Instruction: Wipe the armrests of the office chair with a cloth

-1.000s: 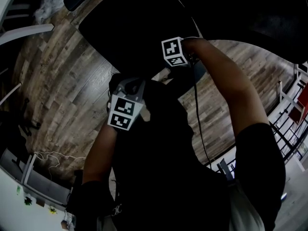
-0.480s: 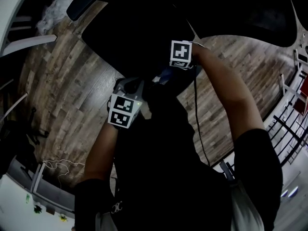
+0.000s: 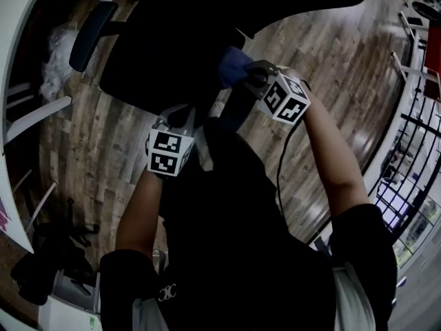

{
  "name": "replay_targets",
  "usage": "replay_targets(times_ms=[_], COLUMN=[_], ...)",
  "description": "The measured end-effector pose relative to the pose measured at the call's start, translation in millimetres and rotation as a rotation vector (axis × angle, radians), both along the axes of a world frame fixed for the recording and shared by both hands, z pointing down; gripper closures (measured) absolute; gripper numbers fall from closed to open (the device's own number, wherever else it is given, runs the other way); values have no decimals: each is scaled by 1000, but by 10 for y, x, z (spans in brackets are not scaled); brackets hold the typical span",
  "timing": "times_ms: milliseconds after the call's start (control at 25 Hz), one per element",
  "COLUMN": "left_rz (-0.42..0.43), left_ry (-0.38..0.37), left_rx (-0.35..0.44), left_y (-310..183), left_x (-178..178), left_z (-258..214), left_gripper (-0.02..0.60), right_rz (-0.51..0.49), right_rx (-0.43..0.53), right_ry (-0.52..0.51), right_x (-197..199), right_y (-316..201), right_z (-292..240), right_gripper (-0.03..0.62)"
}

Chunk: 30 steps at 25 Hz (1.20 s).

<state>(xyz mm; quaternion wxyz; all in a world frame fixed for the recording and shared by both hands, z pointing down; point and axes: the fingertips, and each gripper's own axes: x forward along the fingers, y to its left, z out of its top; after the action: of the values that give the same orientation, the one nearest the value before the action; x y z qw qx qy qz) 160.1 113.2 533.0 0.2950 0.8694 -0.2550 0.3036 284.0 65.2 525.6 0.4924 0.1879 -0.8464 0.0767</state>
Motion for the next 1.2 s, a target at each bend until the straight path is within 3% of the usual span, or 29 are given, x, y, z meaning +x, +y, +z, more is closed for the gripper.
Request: replay_targets(times_ms=[200,480,640,840,1000,1200], left_rz=[112,230,263,249,232,320], left_ry=[-22,-77,-124,-224,-233,-319], left_rx=[26,51,79,188,168,150], left_y=[-106,-96,-97,-188,-106,-10], left_x=[192,586,698,800,878,884], left_z=[-83,-133,-164,-154,-130,39], left_gripper=[575,575,575,575,575,575], right_rz=[197,359,388,373,335,329], right_rx=[109,135,116,83,94,164], right_ry=[-12,-33,-46,-140,-201,-255], right_x=[424,1046,1259,1210,998,684], right_y=[403,1109,1492,1664,1659,1390], right_z=[-350,-262,49,478,800,1052], right_gripper=[549,551,551,551,551,551])
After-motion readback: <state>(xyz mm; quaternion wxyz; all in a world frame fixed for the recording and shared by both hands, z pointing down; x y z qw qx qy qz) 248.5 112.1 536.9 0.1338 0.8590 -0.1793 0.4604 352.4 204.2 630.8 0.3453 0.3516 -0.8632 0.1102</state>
